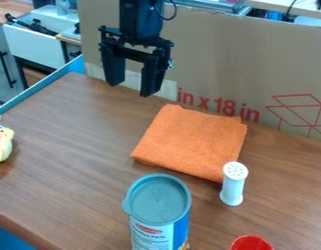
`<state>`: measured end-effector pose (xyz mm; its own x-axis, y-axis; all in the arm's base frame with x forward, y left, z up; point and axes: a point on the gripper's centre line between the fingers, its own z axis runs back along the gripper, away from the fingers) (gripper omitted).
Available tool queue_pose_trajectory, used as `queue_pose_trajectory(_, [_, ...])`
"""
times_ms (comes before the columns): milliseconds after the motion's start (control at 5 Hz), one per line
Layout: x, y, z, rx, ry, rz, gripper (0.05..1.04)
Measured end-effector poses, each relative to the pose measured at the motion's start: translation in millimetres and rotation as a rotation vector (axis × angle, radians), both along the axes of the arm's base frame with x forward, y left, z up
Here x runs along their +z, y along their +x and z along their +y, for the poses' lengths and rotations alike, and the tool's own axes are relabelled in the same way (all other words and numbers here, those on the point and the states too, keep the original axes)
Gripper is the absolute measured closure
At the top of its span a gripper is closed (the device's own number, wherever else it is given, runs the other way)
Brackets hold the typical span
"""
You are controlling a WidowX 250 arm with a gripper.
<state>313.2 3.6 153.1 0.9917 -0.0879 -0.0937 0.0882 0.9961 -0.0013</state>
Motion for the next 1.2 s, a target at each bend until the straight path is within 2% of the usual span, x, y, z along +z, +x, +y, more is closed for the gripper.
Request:
queue_pose_trajectory(200, [-8.9,-1.9,-0.3,-0.001,-0.002,0.031,0.083])
queue_pose_trajectory(400, [-13.2,-21.7,35.6,0.096,-0.027,0.053,0.083])
queue_pose_trajectory(600, [-6.5,-41.0,68.4,0.187,-0.002,0.027,0.083])
queue_pose_trajectory(800, [-13.2,-49.4,97.0,0.253,0.071,0.024,0.083])
queue_pose_trajectory(1000, [-22.7,-54.6,129.9,0.319,0.148,-0.025,0.083])
queue_pose_trajectory(1200, [-27.9,-67.1,157.0,0.423,0.157,-0.044,0.083])
